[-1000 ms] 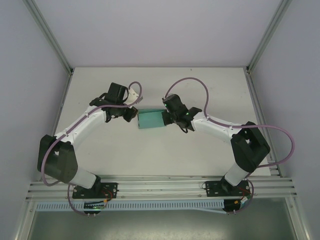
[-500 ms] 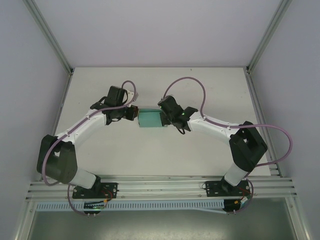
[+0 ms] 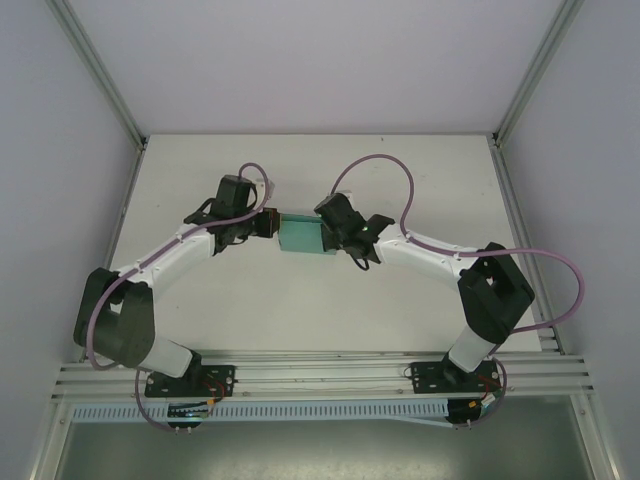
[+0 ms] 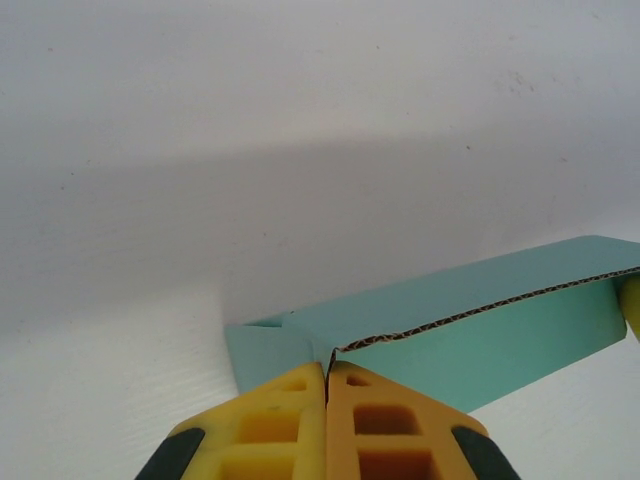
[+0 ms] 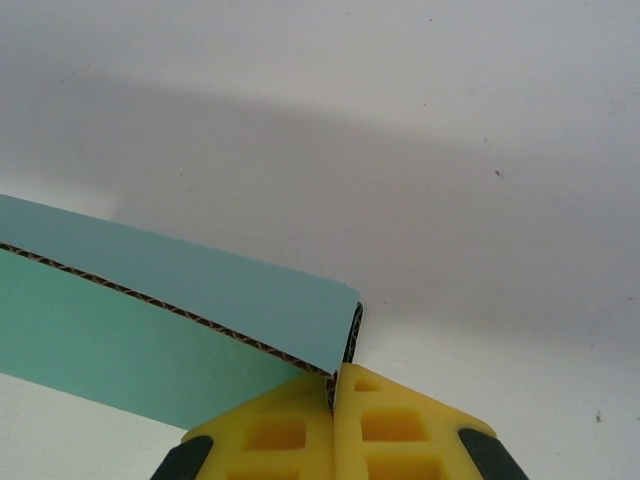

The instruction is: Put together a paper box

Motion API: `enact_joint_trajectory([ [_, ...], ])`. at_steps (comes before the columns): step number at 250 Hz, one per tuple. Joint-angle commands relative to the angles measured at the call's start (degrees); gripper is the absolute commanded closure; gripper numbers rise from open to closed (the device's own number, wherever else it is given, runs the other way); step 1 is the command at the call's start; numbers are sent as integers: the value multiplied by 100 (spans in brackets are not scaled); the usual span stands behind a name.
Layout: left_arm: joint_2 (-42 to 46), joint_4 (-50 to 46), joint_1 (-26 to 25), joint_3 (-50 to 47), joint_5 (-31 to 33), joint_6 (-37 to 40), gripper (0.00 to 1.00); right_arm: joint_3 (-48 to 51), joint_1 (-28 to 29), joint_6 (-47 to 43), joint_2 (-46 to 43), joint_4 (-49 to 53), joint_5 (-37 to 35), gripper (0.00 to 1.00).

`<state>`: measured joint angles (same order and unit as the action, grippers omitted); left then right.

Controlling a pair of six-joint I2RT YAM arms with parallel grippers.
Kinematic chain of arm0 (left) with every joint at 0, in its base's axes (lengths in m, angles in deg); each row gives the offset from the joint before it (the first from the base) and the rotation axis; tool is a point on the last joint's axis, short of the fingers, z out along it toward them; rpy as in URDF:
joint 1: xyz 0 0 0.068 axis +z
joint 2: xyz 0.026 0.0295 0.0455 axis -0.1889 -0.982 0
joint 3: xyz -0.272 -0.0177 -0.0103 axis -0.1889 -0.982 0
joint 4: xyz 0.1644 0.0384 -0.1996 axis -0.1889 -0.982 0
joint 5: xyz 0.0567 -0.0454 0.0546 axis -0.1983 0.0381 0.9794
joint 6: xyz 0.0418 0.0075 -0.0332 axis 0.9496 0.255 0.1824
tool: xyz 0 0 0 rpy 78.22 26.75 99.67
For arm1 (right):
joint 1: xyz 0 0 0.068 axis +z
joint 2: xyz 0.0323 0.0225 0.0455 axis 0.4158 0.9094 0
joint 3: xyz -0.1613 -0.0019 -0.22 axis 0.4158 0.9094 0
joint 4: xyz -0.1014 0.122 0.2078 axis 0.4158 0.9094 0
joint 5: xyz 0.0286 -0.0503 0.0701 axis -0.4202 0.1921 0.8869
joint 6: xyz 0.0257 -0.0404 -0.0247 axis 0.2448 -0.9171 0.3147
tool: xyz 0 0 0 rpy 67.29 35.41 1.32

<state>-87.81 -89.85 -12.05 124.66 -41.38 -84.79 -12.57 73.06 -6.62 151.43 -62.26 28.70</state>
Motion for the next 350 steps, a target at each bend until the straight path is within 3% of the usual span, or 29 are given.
enact_joint_trajectory([
  [1,-297,-896,-204,94,-461,-251,100,183,133,140,354,609,369,100],
  [98,-594,-2200,-204,1263,-213,-392,100,225,127,157,470,643,378,100],
  [122,-577,-2109,-212,1034,28,-314,100,262,126,142,469,595,386,100],
  [190,-612,-1179,-351,9,-276,-636,100,354,120,173,556,416,465,100],
  [274,-694,-1271,-360,-574,234,-678,100,1022,134,-6,302,-381,407,100],
  [305,-750,-1211,-360,-565,140,-641,100,1152,113,-316,-7,-835,483,87],
  [350,-612,-1174,-372,-582,141,-614,100,869,-24,-670,-419,-859,407,59],
])
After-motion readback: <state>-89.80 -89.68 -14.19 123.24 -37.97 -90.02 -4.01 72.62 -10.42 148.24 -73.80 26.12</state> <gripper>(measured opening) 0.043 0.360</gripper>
